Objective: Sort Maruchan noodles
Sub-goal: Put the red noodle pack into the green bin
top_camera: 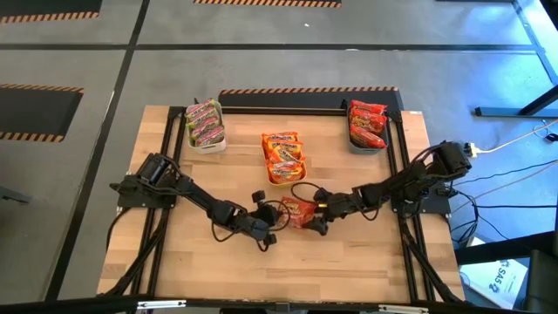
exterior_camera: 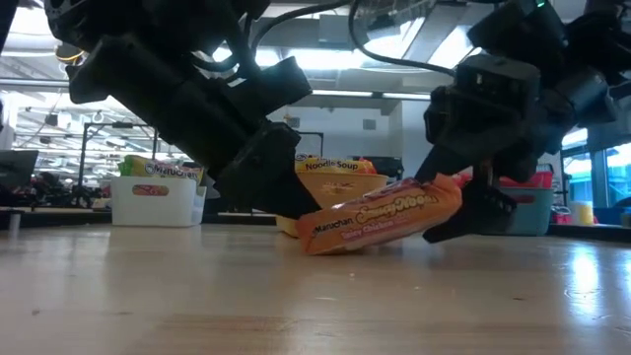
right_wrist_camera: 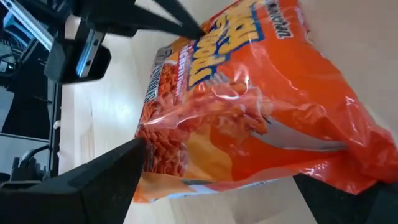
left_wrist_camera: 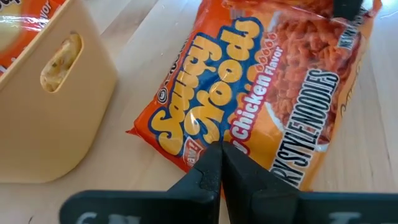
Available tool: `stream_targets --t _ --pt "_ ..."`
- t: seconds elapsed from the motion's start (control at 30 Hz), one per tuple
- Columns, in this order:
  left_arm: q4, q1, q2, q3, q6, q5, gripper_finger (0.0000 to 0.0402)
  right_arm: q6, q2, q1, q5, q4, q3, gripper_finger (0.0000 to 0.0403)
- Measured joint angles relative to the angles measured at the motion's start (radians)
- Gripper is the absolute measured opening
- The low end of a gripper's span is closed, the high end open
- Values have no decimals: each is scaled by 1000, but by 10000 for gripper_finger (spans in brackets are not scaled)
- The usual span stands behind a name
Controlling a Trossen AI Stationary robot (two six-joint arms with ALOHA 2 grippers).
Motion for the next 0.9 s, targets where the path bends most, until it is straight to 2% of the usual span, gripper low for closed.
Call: stream_targets --t 0.4,0.63,0.9 --pt "13 -12 2 -1 0 -22 11 -26 0 -18 -1 9 18 386" --pt "19 -24 3 -1 5 -13 3 -27 0 -21 -111 -3 22 386" --pt "35 -23 3 -1 9 -16 8 -29 0 -20 -76 14 24 379"
